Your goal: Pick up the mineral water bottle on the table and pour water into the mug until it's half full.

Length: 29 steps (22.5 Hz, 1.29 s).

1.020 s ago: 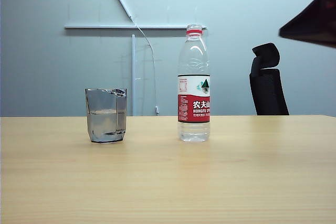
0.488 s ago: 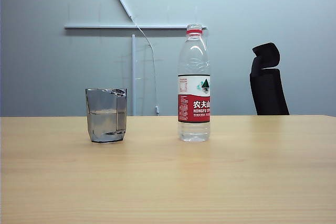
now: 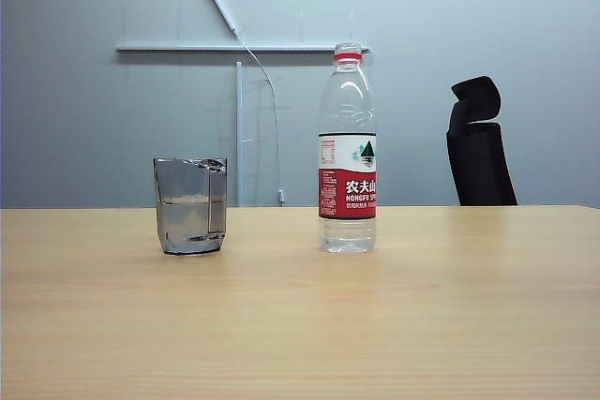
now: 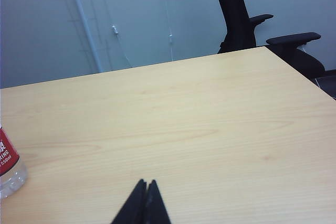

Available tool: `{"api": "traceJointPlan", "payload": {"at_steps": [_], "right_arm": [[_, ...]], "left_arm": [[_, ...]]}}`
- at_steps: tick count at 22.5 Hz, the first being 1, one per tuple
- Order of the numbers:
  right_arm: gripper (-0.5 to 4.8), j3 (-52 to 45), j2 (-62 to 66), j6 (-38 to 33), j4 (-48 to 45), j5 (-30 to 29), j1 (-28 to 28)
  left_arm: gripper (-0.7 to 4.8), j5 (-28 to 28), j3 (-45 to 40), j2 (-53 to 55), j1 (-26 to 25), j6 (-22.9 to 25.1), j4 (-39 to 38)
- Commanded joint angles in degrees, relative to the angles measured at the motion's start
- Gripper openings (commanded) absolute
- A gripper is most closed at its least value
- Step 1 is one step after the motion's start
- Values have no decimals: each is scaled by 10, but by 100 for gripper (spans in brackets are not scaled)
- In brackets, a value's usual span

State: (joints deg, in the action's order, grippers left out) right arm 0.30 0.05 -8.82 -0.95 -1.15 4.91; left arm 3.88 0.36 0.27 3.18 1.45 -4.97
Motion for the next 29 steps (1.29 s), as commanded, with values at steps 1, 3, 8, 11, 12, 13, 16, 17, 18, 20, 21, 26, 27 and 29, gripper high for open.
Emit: {"api": "traceJointPlan", "payload": {"at_steps": [1,3,8,11,12,13,16,17,18,20,21,26,27,29], "right_arm": [[-5,-3,-1,32,-10,0,-13],[-5,-2,-1,54,-10,0,-26],[-5,-3,-1,59,-10,-1,-27],[-5,-2,-1,60,-10,-1,-27],[-5,-2,-1,61,-10,-1,-27],[-5,-2,-1,61,-10,-1,-27],[-5,-3,-1,62,-10,-1,-27],[-5,-2,-1,64,-10,-1,-27],[-5,-2,-1,71,-10,-1,-27],[-5,-2,-1,76,-10,0,-28],[-5,-2,-1,76,-10,0,-27],[-5,-2,-1,76,-10,-1,-27],[-5,-2,-1,76,-9,-1,-27],[-5,-2,-1,76,-9,-1,-27]], "left_arm": [[-2,-1,2,1,0,-2,8],[-2,0,2,1,0,-2,8],[-2,-1,2,1,0,-2,8],[-2,-1,2,1,0,-2,8],[-2,-1,2,1,0,-2,8],[-2,-1,2,1,0,-2,8],[-2,-1,2,1,0,-2,8],[-2,0,2,1,0,-2,8],[-2,-1,2,1,0,-2,8],[-2,0,2,1,0,-2,8],[-2,-1,2,1,0,-2,8],[-2,-1,2,1,0,-2,8],[-2,-1,2,1,0,-2,8],[-2,-1,2,1,0,-2,8]]}}
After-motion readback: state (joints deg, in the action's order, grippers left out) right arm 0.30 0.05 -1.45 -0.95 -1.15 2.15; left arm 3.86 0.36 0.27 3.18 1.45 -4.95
